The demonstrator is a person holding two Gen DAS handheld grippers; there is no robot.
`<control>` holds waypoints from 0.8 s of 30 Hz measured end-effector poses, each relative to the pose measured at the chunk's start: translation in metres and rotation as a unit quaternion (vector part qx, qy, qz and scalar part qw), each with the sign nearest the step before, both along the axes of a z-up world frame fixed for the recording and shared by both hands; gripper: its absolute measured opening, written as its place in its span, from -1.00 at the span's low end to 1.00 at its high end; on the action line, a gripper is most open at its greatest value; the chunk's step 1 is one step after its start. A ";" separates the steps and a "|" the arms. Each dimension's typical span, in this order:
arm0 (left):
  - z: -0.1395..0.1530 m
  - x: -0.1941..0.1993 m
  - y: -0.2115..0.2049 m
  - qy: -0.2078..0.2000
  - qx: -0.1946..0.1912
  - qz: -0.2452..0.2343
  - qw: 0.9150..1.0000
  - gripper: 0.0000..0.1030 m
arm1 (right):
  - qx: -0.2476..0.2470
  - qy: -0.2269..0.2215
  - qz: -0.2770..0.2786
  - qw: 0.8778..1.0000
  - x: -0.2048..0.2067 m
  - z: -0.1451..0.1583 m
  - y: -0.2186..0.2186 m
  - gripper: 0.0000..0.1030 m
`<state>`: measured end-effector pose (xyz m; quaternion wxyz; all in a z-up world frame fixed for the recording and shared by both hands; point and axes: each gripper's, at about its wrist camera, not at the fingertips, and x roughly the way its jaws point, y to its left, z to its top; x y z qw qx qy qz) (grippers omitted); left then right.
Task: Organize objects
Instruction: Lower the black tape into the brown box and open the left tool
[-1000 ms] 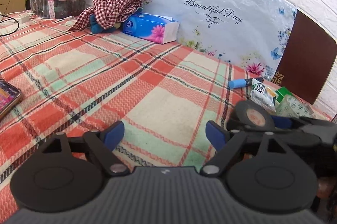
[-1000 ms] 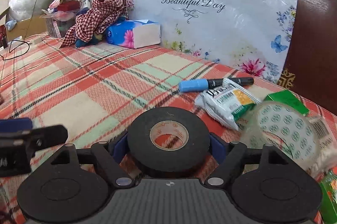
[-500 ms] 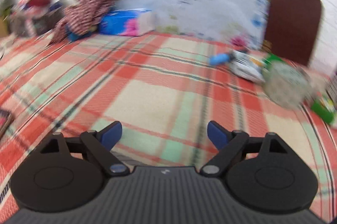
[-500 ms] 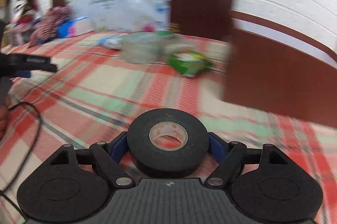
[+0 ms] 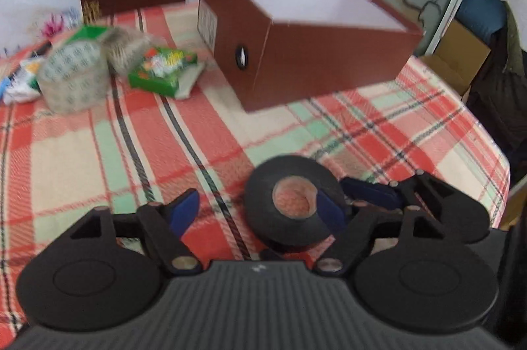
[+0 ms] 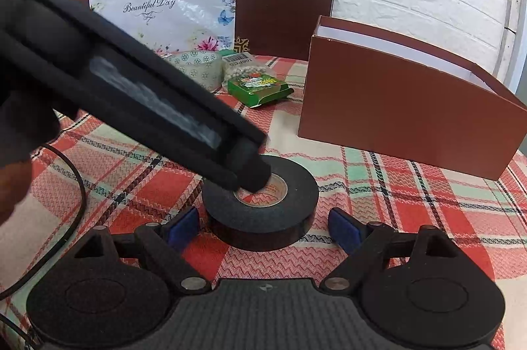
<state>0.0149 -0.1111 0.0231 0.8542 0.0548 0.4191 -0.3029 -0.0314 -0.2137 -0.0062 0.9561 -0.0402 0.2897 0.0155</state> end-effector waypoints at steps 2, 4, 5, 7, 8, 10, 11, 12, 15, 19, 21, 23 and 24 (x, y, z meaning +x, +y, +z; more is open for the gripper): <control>-0.008 0.002 0.000 0.018 -0.013 0.004 1.000 0.27 | 0.004 0.001 0.008 1.000 0.002 -0.001 0.000 0.51; -0.009 0.007 0.004 0.040 -0.037 0.000 0.999 -0.19 | 0.002 -0.006 0.006 1.000 0.000 0.001 0.000 0.43; -0.010 0.009 0.001 0.039 -0.025 0.007 0.999 -0.32 | 0.002 -0.009 0.007 1.000 0.000 0.001 0.000 0.43; -0.005 0.006 0.001 0.028 -0.025 0.001 0.999 -0.32 | -0.002 -0.031 0.003 1.000 -0.006 0.005 0.000 0.43; 0.001 0.003 0.000 0.015 -0.028 -0.001 1.000 -0.32 | -0.005 -0.053 0.001 0.999 -0.010 0.009 0.000 0.43; 0.021 -0.004 -0.005 -0.023 -0.032 -0.010 0.999 -0.32 | -0.018 -0.109 -0.009 0.994 -0.018 0.020 -0.001 0.43; 0.034 -0.007 -0.010 -0.048 -0.034 -0.015 0.998 -0.33 | -0.024 -0.136 -0.016 0.990 -0.019 0.027 -0.003 0.43; 0.047 -0.009 -0.015 -0.073 -0.037 -0.020 0.996 -0.33 | -0.029 -0.161 -0.024 0.986 -0.018 0.034 -0.006 0.43; 0.079 -0.001 -0.035 -0.130 -0.046 -0.032 0.990 -0.32 | -0.039 -0.211 -0.048 0.976 -0.005 0.055 -0.024 0.44; 0.103 0.029 -0.078 -0.160 -0.046 -0.049 0.985 -0.32 | -0.044 -0.227 -0.081 0.970 0.025 0.070 -0.061 0.43; 0.105 0.046 -0.102 -0.168 -0.040 -0.057 0.983 -0.32 | -0.046 -0.226 -0.093 0.968 0.040 0.073 -0.080 0.43; 0.105 0.061 -0.126 -0.174 -0.034 -0.066 0.982 -0.32 | -0.050 -0.222 -0.108 0.968 0.054 0.072 -0.099 0.43; 0.104 0.068 -0.137 -0.172 -0.033 -0.070 0.982 -0.32 | -0.051 -0.217 -0.117 0.968 0.060 0.071 -0.108 0.43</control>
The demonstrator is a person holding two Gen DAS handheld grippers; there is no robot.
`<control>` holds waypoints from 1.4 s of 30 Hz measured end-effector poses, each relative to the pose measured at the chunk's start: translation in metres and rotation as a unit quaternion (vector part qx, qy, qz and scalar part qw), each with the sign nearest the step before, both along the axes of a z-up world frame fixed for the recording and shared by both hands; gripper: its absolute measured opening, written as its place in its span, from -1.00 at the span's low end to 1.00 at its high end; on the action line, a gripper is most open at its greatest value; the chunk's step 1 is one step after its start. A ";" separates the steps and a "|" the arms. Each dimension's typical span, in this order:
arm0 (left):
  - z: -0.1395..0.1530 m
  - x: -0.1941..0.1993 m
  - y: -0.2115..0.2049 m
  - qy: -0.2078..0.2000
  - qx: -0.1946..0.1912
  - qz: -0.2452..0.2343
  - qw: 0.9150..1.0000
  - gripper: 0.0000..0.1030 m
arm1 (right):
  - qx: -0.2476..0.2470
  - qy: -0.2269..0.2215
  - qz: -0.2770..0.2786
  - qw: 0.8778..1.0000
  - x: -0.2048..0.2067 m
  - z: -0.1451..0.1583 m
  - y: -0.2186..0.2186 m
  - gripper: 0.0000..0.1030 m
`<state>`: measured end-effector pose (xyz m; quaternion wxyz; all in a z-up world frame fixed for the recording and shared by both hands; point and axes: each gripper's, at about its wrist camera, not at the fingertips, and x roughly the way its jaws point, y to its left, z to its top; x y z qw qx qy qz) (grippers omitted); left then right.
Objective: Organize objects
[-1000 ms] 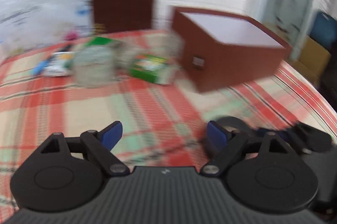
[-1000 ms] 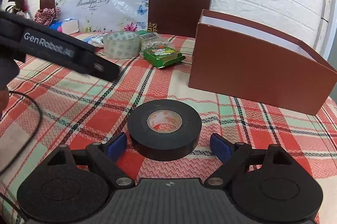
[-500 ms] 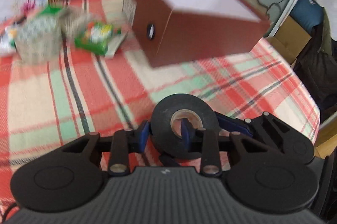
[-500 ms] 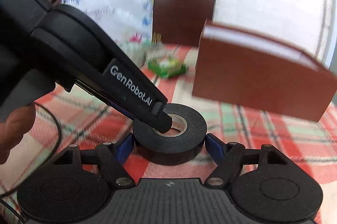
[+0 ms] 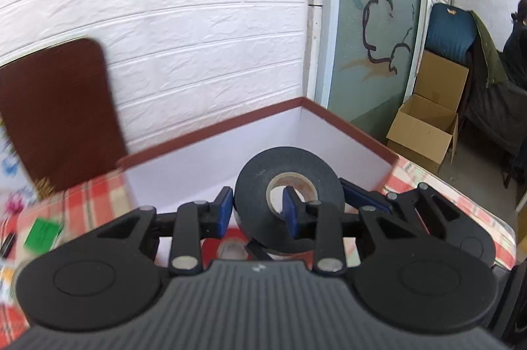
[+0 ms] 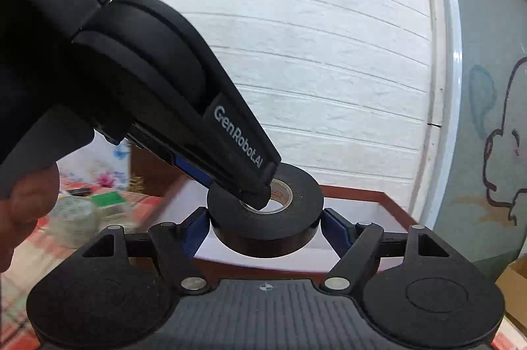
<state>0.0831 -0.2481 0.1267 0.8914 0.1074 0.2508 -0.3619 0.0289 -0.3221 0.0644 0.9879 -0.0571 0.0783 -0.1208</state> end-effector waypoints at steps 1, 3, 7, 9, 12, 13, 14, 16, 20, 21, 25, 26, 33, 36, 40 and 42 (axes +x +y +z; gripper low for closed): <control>-0.001 0.007 -0.009 0.003 0.000 -0.005 1.000 -0.32 | 0.002 0.005 -0.010 1.000 0.006 -0.002 -0.009 0.43; -0.007 0.019 -0.029 0.007 0.001 -0.015 1.000 -0.31 | 0.006 0.019 -0.032 0.999 0.020 -0.008 -0.026 0.43; -0.031 0.033 -0.064 -0.034 0.037 0.006 0.999 -0.06 | 0.049 0.014 -0.076 0.996 0.028 -0.017 -0.051 0.70; -0.042 0.038 -0.067 -0.038 0.054 0.029 0.997 -0.02 | 0.048 0.008 -0.072 0.996 0.021 -0.019 -0.051 0.68; -0.040 0.032 -0.049 -0.027 0.027 0.037 0.999 -0.01 | 0.055 -0.005 -0.065 0.996 0.005 -0.018 -0.046 0.67; -0.038 0.028 -0.046 -0.030 0.028 0.038 0.998 0.00 | 0.054 -0.011 -0.064 0.996 -0.002 -0.017 -0.042 0.67; -0.036 0.022 -0.042 -0.034 0.030 0.039 0.998 0.01 | 0.048 -0.014 -0.064 0.997 -0.006 -0.017 -0.037 0.67; -0.032 0.011 -0.035 -0.041 0.035 0.043 0.998 0.04 | 0.025 -0.027 -0.068 0.997 -0.020 -0.016 -0.025 0.67; -0.024 -0.014 -0.021 -0.053 0.041 0.047 0.997 0.11 | 0.005 -0.046 -0.074 0.996 -0.049 -0.016 -0.009 0.67; -0.023 -0.020 -0.018 -0.053 0.042 0.047 0.997 0.12 | 0.006 -0.047 -0.075 0.996 -0.058 -0.016 -0.005 0.67; -0.019 -0.037 0.002 -0.044 0.039 0.058 0.997 0.12 | 0.027 -0.029 -0.060 0.997 -0.058 -0.019 0.016 0.67; -0.019 -0.041 0.009 -0.043 0.037 0.061 0.997 0.15 | 0.033 -0.020 -0.050 0.998 -0.059 -0.022 0.017 0.68; -0.030 -0.053 0.061 -0.032 0.045 0.112 0.992 0.21 | 0.015 0.049 0.024 0.998 -0.056 -0.041 0.057 0.67; -0.038 -0.049 0.084 -0.018 0.048 0.142 0.988 0.22 | 0.015 0.064 0.054 0.996 -0.054 -0.041 0.072 0.67; -0.055 -0.041 0.125 -0.003 0.046 0.184 0.982 0.24 | 0.010 0.101 0.100 0.990 -0.047 -0.044 0.094 0.62; -0.071 -0.033 0.153 0.009 0.046 0.218 0.975 0.26 | -0.005 0.120 0.126 0.985 -0.047 -0.046 0.112 0.46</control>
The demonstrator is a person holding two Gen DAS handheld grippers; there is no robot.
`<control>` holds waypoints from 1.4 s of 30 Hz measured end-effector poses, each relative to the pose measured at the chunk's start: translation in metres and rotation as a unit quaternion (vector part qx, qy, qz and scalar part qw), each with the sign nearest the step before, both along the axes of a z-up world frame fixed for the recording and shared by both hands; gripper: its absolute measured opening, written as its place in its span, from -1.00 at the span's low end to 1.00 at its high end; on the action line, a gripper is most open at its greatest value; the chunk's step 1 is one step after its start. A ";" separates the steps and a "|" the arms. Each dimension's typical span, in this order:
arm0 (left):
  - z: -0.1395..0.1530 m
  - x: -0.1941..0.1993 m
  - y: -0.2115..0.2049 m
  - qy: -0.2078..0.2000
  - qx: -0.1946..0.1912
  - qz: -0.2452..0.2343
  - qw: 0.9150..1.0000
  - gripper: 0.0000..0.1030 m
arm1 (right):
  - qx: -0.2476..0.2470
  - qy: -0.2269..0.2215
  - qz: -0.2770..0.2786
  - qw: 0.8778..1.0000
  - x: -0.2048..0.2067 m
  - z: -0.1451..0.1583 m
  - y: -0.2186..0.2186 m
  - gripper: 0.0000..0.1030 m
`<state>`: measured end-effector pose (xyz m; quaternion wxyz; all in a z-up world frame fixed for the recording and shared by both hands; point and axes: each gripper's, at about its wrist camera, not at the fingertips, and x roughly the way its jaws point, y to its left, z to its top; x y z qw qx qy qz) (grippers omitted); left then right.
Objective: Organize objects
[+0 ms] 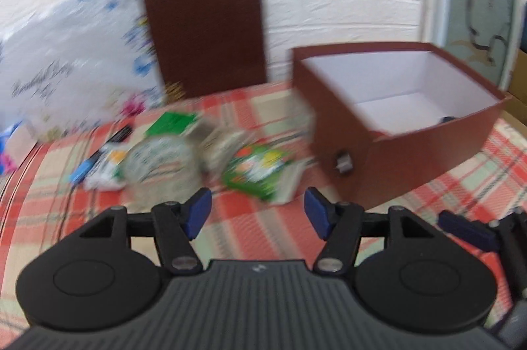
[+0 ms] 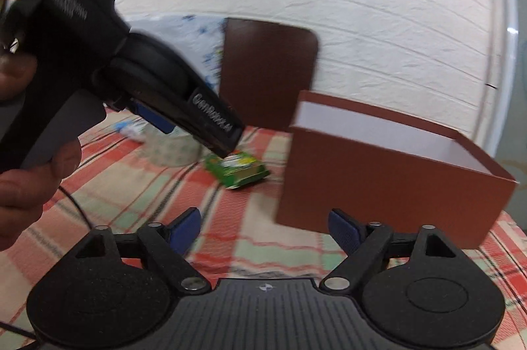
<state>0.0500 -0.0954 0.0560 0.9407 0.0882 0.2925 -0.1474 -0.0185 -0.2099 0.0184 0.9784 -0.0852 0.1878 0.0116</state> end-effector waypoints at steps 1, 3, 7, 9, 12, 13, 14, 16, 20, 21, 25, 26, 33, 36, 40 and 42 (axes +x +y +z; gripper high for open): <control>-0.010 0.005 0.015 0.006 0.002 0.023 1.000 0.26 | -0.005 0.011 0.013 1.000 0.004 -0.002 0.006 0.36; -0.030 0.017 0.048 0.021 0.002 0.070 0.997 0.26 | -0.010 0.030 0.034 0.999 0.012 -0.003 0.021 0.21; -0.066 0.026 0.109 0.019 -0.022 0.137 0.990 0.52 | -0.020 0.030 0.051 0.998 0.048 -0.003 0.042 0.07; -0.066 0.023 0.123 0.011 -0.060 0.138 0.989 0.55 | -0.057 0.013 0.053 0.997 0.075 -0.001 0.054 0.07; -0.069 0.023 0.114 0.001 -0.046 0.125 0.991 0.61 | -0.105 0.006 0.048 0.993 0.117 0.008 0.070 0.14; -0.069 0.024 0.109 -0.001 -0.045 0.114 0.992 0.61 | -0.115 0.016 0.047 0.992 0.131 0.010 0.072 0.29; -0.069 0.024 0.107 -0.001 -0.045 0.108 0.993 0.61 | -0.124 0.031 0.049 0.991 0.148 0.009 0.073 0.38; -0.070 0.025 0.109 0.000 -0.056 0.107 0.993 0.62 | -0.137 0.070 0.043 0.987 0.174 0.007 0.073 0.51; -0.070 0.024 0.113 0.001 -0.072 0.105 0.992 0.66 | -0.061 0.132 0.033 0.989 0.194 -0.003 0.045 0.48; -0.070 0.025 0.113 0.001 -0.072 0.104 0.992 0.67 | -0.065 0.129 0.029 0.989 0.185 -0.002 0.046 0.32; -0.070 0.025 0.114 0.002 -0.076 0.103 0.992 0.69 | -0.073 0.114 0.039 0.990 0.120 -0.012 0.051 -0.25; -0.070 0.025 0.114 0.002 -0.076 0.103 0.992 0.69 | -0.068 0.108 0.045 0.991 0.103 -0.017 0.051 -0.39; -0.070 0.024 0.110 0.005 -0.056 0.101 0.993 0.70 | -0.038 0.095 0.068 0.992 0.025 -0.014 0.045 -0.45; -0.069 0.022 0.106 0.004 -0.043 0.101 0.994 0.70 | -0.040 0.099 0.061 0.992 0.040 -0.009 0.045 -0.46; -0.070 0.020 0.107 0.002 -0.043 0.102 0.994 0.70 | -0.028 0.077 0.014 0.997 0.074 -0.004 0.044 -0.45; -0.070 0.021 0.107 0.002 -0.044 0.100 0.994 0.73 | -0.022 0.081 -0.018 0.996 0.094 -0.005 0.043 -0.46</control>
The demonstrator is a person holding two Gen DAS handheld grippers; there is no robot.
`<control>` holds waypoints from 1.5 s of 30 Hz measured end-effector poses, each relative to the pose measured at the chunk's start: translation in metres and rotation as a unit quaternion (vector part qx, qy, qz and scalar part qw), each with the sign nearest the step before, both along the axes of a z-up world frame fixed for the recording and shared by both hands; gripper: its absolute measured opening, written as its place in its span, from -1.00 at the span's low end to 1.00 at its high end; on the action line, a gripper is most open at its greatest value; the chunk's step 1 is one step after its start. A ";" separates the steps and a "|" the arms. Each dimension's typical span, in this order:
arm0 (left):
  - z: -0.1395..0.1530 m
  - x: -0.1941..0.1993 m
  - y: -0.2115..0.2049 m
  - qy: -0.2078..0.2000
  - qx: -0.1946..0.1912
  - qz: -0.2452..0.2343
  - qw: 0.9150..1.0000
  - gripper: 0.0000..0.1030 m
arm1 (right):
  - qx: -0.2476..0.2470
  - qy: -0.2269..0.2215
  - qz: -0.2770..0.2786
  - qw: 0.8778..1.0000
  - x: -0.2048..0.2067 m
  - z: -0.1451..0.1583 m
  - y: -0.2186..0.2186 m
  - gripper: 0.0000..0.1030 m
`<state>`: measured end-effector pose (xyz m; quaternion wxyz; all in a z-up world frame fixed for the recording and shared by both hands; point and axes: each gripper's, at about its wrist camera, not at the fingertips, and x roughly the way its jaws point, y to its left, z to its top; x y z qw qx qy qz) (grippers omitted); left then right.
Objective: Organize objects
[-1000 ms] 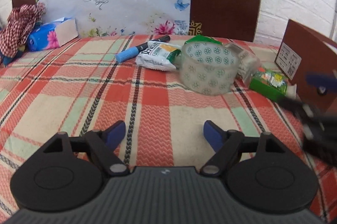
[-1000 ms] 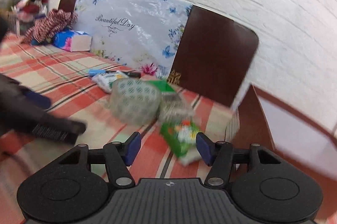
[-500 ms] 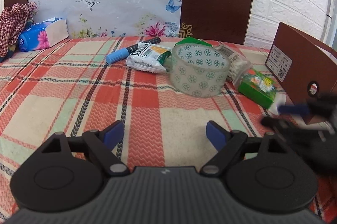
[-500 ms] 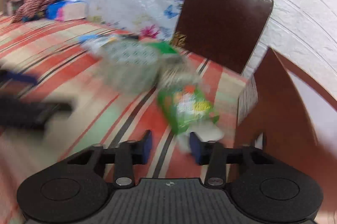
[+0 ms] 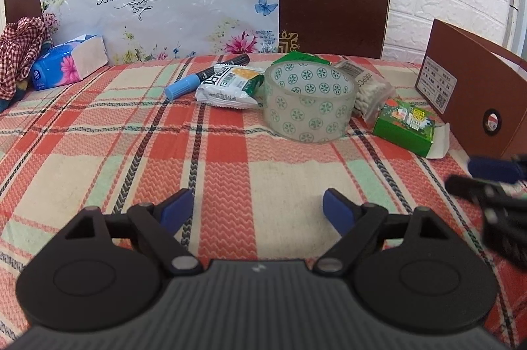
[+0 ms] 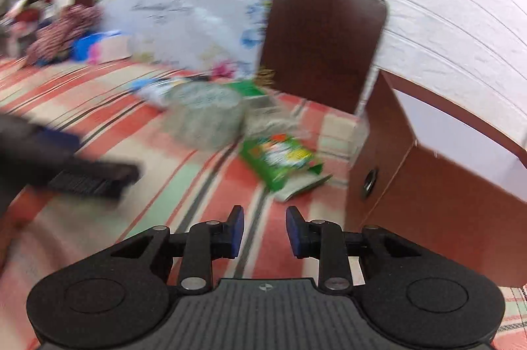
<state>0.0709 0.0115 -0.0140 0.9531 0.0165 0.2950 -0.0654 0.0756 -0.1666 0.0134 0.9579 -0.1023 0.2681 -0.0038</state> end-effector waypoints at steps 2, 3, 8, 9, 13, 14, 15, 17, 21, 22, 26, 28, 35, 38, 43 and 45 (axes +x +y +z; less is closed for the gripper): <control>0.000 0.001 -0.001 0.001 0.001 -0.003 1.000 0.76 | 0.015 0.011 -0.028 0.999 0.016 -0.003 -0.005 -0.46; -0.001 0.002 -0.001 0.001 0.001 -0.005 1.000 0.78 | 0.030 0.016 -0.039 0.999 0.021 -0.004 -0.010 -0.47; -0.001 0.004 0.001 0.002 -0.010 -0.010 1.000 0.82 | 0.084 0.015 -0.067 0.994 0.027 -0.005 -0.024 -0.73; -0.001 0.004 0.001 0.002 -0.011 -0.011 1.000 0.82 | 0.086 0.017 -0.071 0.994 0.027 -0.005 -0.024 -0.81; -0.001 0.004 0.003 0.002 -0.016 -0.012 1.000 0.84 | 0.089 0.006 -0.070 0.994 0.023 -0.002 -0.024 -0.87; 0.000 0.004 0.003 0.002 -0.016 -0.013 1.000 0.84 | 0.087 0.001 -0.070 0.994 0.021 -0.002 -0.022 -0.88; 0.000 0.004 0.003 0.002 -0.016 -0.012 1.000 0.84 | 0.084 -0.001 -0.068 0.994 0.020 -0.001 -0.021 -0.92; 0.000 0.004 0.003 0.002 -0.016 -0.012 1.000 0.84 | 0.082 -0.005 -0.062 0.995 0.014 0.001 -0.017 -0.92; 0.000 0.004 0.004 0.002 -0.021 -0.013 1.000 0.84 | 0.048 -0.018 -0.034 0.998 0.008 0.002 -0.004 -0.92; 0.000 0.004 0.004 0.002 -0.022 -0.013 1.000 0.84 | 0.043 -0.020 -0.032 0.998 0.009 0.003 -0.003 -0.90; 0.001 0.003 0.006 0.001 -0.029 -0.014 0.999 0.84 | 0.042 -0.011 -0.035 0.998 0.019 0.002 0.000 -0.79; 0.001 0.004 0.007 0.001 -0.033 -0.015 0.999 0.84 | 0.049 0.001 -0.042 0.998 0.023 -0.001 0.001 -0.93; 0.001 0.004 0.009 0.001 -0.039 -0.016 0.999 0.85 | 0.070 0.011 -0.036 0.997 -0.005 0.001 -0.012 -0.95; 0.001 0.004 0.009 0.001 -0.039 -0.016 0.999 0.85 | 0.076 0.019 -0.027 0.997 -0.043 0.001 -0.027 -0.95; 0.001 0.004 0.007 0.004 -0.036 -0.021 0.999 0.85 | 0.055 0.021 -0.055 0.997 -0.113 0.002 -0.064 -0.95; 0.003 0.005 0.002 0.013 -0.026 -0.025 0.999 0.82 | 0.070 0.028 -0.068 0.995 -0.127 0.002 -0.080 -0.82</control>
